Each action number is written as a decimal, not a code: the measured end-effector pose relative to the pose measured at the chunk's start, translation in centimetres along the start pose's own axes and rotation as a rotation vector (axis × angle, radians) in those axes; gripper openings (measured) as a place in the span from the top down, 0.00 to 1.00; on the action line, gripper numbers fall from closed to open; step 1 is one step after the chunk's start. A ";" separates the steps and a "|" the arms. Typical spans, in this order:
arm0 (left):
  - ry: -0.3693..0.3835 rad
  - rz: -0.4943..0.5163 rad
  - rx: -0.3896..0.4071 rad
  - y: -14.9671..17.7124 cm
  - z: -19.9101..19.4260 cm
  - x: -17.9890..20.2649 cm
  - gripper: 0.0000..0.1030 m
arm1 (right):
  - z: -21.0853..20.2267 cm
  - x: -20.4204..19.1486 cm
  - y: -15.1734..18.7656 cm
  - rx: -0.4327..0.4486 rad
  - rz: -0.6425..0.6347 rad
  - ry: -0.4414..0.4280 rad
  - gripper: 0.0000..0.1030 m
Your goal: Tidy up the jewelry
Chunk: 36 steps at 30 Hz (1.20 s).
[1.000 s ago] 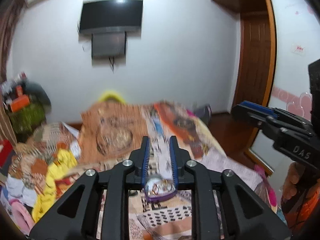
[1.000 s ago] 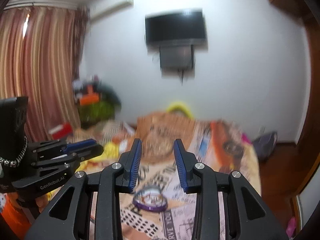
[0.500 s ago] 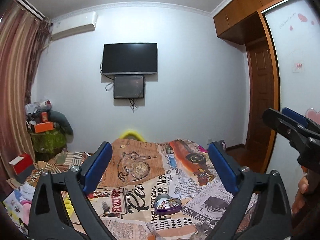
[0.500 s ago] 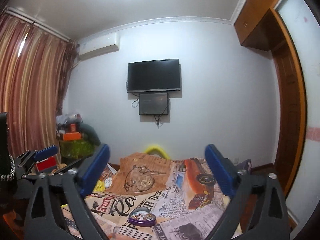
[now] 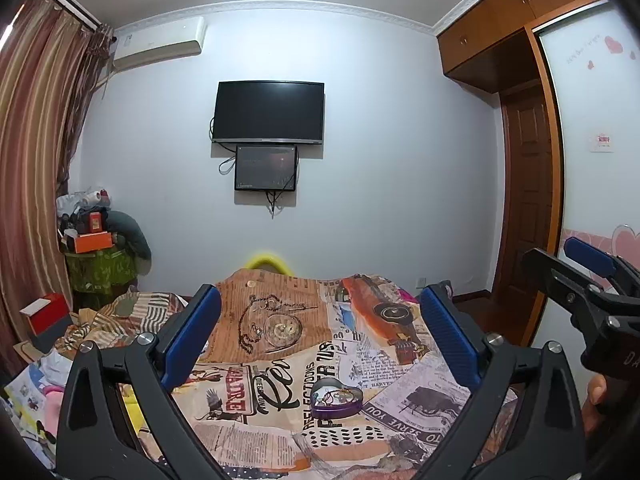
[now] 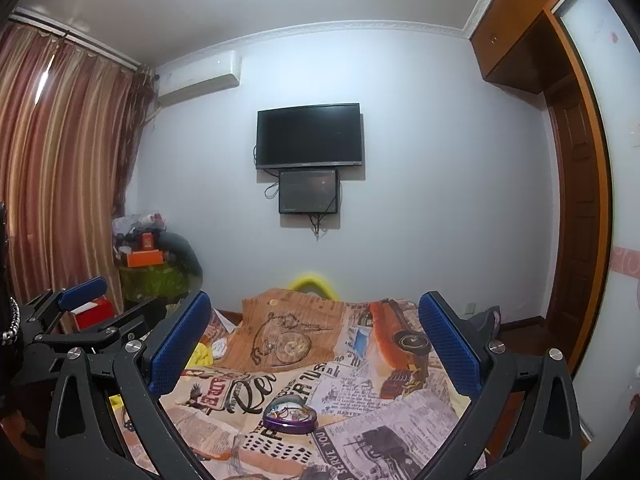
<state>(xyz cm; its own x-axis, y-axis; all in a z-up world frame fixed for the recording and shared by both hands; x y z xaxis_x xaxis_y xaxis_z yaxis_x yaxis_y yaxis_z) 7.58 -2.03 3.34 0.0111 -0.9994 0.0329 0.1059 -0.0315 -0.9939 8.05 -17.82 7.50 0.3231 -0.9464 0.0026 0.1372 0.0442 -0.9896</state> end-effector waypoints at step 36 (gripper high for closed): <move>0.014 -0.017 -0.049 1.2 0.6 0.3 0.03 | -0.1 0.2 0.4 -0.066 0.001 0.013 0.00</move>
Point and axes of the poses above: each gripper's, at about its wrist camera, not at the fingertips, and z roughly the way its jaws point, x to its right, y to its underside, the point moved 6 cm from there along z, roughly the way its jaws point, and after that the axes turned 13 degrees about x, right-handed, at the moved point
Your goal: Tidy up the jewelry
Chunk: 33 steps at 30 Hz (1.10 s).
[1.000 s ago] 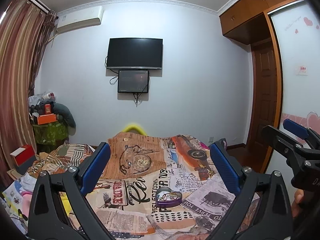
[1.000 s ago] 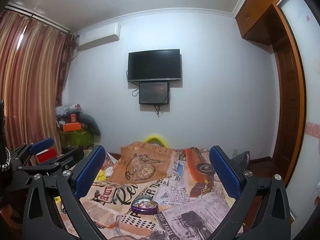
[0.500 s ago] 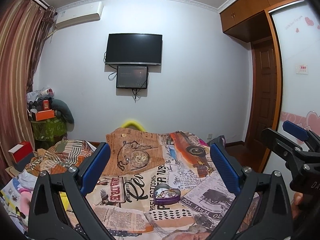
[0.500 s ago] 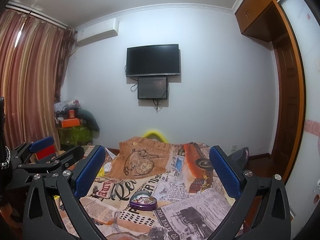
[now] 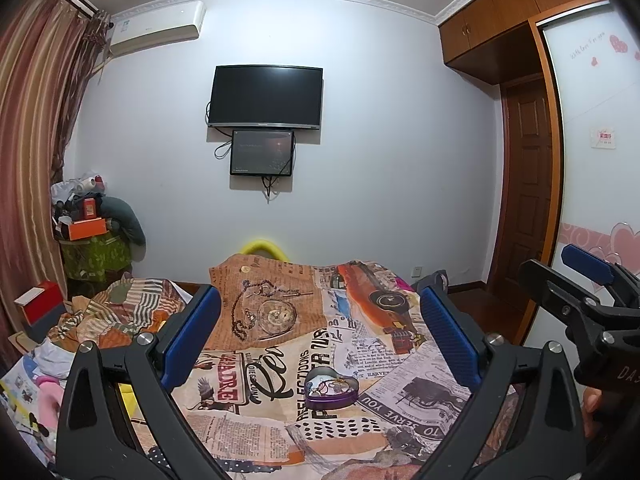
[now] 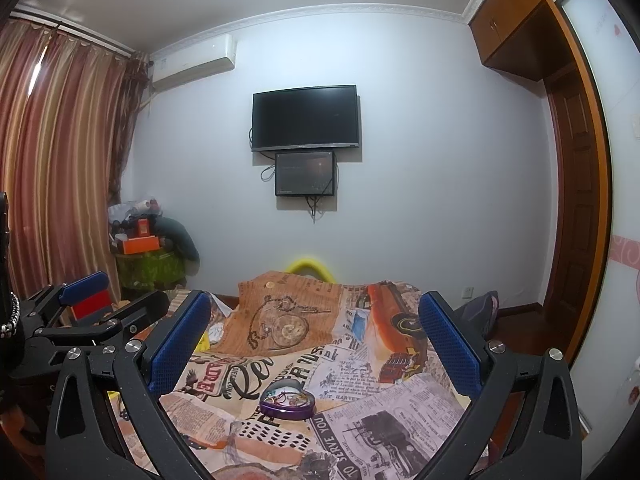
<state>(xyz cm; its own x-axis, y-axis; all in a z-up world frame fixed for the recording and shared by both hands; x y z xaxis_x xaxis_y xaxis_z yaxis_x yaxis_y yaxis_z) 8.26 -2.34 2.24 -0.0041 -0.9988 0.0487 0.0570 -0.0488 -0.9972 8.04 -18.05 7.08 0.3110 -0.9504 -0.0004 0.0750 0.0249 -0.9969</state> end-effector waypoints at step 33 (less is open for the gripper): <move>0.028 -0.022 -0.011 0.1 0.0 -0.2 0.01 | 0.2 0.3 0.1 0.002 0.004 0.014 0.00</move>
Point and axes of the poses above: each gripper's, at about its wrist camera, not at the fingertips, and z roughly the way its jaws point, x to its right, y to its underside, the point moved 6 cm from there along z, roughly the way its jaws point, and after that the axes turned 13 degrees about x, right-handed, at the moved point
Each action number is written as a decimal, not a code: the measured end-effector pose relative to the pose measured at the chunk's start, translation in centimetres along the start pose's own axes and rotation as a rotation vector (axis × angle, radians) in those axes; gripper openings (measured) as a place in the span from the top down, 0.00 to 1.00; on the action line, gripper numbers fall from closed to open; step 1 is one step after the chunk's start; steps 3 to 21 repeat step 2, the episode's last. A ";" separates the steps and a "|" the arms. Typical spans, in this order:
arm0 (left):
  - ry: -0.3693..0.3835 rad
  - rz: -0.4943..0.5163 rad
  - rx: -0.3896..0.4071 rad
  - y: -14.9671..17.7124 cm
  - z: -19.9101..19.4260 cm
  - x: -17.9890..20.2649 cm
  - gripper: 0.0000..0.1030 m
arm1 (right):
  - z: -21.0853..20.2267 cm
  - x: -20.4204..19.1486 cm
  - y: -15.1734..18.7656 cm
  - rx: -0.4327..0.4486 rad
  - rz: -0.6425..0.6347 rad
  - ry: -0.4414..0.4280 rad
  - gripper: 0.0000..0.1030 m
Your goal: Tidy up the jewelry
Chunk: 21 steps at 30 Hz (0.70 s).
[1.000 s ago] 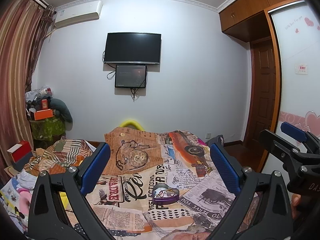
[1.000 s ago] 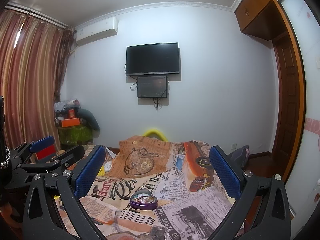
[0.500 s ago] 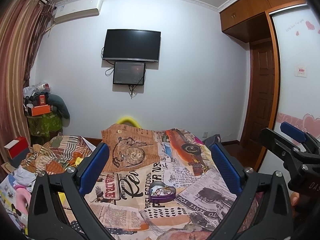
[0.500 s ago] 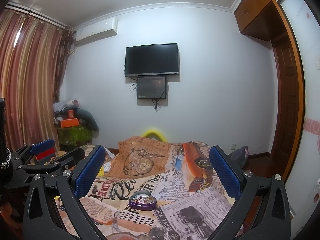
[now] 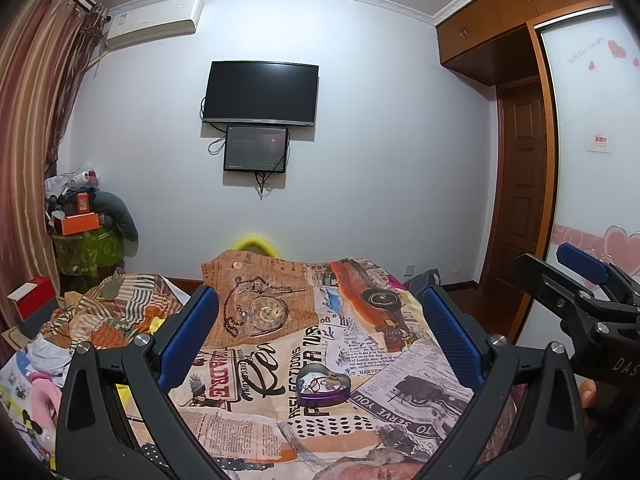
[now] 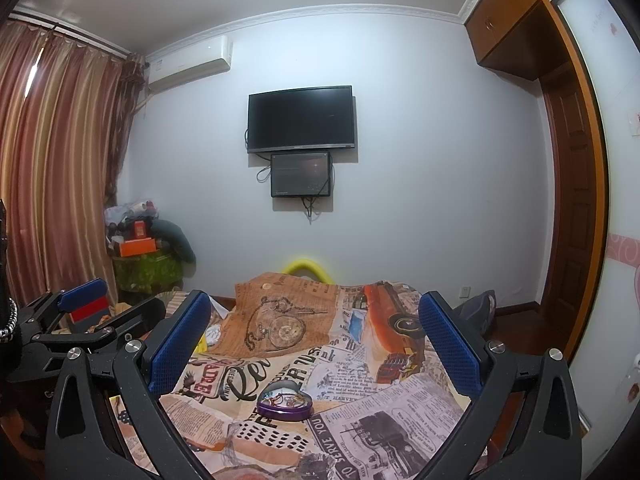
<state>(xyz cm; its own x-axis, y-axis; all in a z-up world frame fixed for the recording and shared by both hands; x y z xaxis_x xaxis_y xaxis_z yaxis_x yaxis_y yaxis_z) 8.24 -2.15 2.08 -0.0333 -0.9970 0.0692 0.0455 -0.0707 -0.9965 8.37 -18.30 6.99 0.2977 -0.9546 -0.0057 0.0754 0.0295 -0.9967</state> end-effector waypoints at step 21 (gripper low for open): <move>-0.002 0.002 -0.002 0.1 0.0 0.0 0.01 | 0.1 0.1 0.1 -0.002 -0.001 0.002 0.00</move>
Point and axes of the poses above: each gripper's, at about its wrist camera, not at the fingertips, and z roughly the way its jaws point, x to its right, y to its underside, the point moved 6 cm from there along z, roughly the way its jaws point, and after that the axes turned 13 degrees about x, right-handed, at the moved point
